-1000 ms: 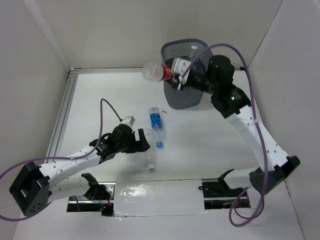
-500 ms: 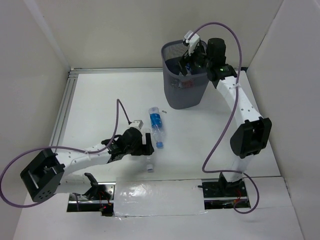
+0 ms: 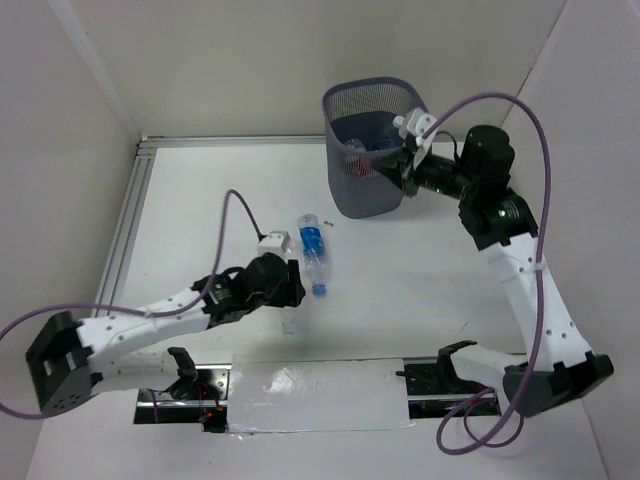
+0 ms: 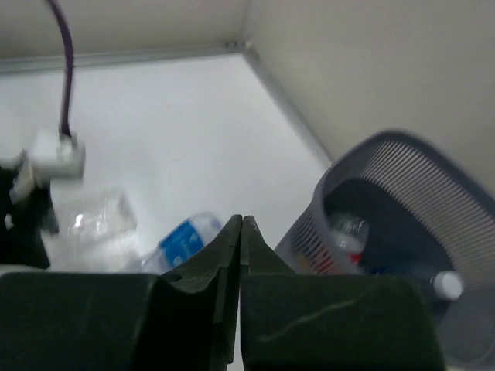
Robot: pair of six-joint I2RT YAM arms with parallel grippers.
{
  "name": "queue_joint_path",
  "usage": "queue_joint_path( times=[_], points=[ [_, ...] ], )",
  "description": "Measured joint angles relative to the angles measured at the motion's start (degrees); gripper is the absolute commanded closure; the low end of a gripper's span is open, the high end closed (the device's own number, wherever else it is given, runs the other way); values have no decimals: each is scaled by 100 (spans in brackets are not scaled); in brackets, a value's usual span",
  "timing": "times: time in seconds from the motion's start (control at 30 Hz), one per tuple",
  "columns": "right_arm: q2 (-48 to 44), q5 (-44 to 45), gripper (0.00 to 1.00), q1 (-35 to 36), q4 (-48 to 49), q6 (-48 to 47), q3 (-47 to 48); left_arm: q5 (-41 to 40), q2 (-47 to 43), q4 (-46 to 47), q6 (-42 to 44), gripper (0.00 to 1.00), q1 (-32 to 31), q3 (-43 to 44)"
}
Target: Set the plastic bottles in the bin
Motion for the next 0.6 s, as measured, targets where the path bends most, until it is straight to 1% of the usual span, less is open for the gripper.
queue_joint_path(
  times=[0.03, 0.07, 0.1, 0.13, 0.2, 0.23, 0.33, 0.37, 0.4, 0.43, 0.5, 0.53, 0.57, 0.6],
  points=[
    [-221, -7, 100, 2, -98, -46, -334, -48, -330, -133, 28, 86, -31, 170],
    [-413, 2, 98, 0, -221, -90, -647, -85, -597, -238, 127, 86, -17, 378],
    [-579, 15, 89, -2, -328, -138, -1014, -105, -835, -278, 275, 86, 46, 723],
    [-688, 33, 81, -7, -398, -173, -1279, -125, -925, -238, 354, 86, 120, 977],
    [-909, 92, 74, -39, -595, -227, -1908, -59, -850, -140, 758, 86, 431, 1810],
    [-997, 140, 61, -48, -649, -254, -2188, 11, -691, 13, 944, 88, 586, 2251],
    [-1200, 284, 44, -98, -828, -352, -2761, 302, 129, 485, 1401, 88, 1019, 3628],
    [-1263, 323, 37, -107, -890, -402, -2876, 433, 490, 723, 1534, 88, 1137, 4092],
    [-1329, 348, 34, -109, -966, -459, -2966, 584, 903, 833, 1648, 88, 1257, 4564],
    [-1401, 361, 28, -111, -1019, -538, -3051, 728, 1386, 1003, 1725, 88, 1368, 5136],
    [-1523, 374, 23, -122, -1062, -616, -3237, 962, 2214, 1285, 1814, 86, 1545, 6011],
    [-1569, 376, 23, -131, -1078, -643, -3327, 1062, 2621, 1344, 1827, 86, 1615, 6419],
    [-1613, 396, 23, -136, -1088, -667, -3414, 1137, 2747, 1451, 1834, 86, 1635, 6566],
    [-1652, 413, 23, -146, -1113, -682, -3497, 1161, 3344, 1569, 1818, 86, 1707, 7114]
  ],
)
